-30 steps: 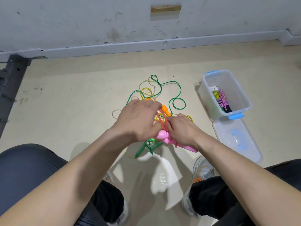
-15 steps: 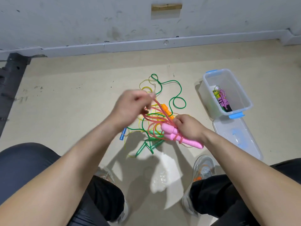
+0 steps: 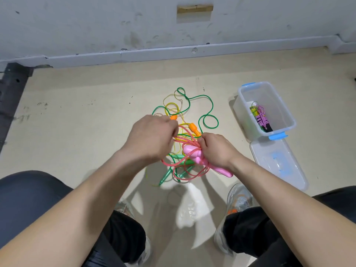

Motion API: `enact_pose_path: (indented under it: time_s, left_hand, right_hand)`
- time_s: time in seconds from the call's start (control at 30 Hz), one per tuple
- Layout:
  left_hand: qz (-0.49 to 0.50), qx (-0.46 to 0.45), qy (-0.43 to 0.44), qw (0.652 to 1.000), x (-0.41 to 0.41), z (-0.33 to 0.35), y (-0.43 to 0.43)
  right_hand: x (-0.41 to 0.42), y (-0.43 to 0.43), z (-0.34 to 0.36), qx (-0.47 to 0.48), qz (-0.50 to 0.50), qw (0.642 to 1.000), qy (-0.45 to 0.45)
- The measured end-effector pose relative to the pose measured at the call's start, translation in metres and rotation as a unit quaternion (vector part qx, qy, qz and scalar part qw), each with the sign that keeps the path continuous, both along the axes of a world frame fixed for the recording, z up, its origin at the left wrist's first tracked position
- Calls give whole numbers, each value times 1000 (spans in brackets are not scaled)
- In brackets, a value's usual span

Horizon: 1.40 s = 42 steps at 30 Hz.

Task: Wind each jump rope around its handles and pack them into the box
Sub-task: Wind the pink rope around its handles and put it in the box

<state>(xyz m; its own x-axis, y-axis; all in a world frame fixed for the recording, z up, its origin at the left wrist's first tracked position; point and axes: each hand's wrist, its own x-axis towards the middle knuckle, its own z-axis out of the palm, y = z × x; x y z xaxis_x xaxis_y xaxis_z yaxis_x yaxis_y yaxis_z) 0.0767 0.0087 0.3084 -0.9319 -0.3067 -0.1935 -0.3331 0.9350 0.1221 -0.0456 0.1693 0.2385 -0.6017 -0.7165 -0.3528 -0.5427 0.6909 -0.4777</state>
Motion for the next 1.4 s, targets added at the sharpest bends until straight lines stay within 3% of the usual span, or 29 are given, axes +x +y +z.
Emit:
enact_pose_path:
  time_s: [0.1, 0.2, 0.7, 1.13, 1.27, 1.33, 1.4]
  left_hand:
    - [-65, -27, -77, 994, -4, -4, 21]
    - [-109, -53, -98, 988, -4, -17, 33]
    - [-32, 146, 52, 987, -7, -37, 24]
    - [24, 145, 145, 978, -1, -38, 20]
    - [108, 216, 257, 936, 0, -35, 8]
    - [210, 301, 311, 877, 0, -30, -1]
    - [330, 389, 338, 791, 0, -27, -13]
  right_hand:
    - [1, -2, 3, 16, -17, 1000, -2]
    - [2, -5, 8, 27, -11, 1000, -7]
    - [-3, -2, 1, 9, -1, 1000, -27]
    - [-14, 3, 5, 0, -19, 998, -55]
    - [-24, 12, 2, 14, -48, 997, -67]
    - [-28, 17, 1, 16, -64, 995, -74]
    - [-32, 21, -1, 23, -75, 994, -77]
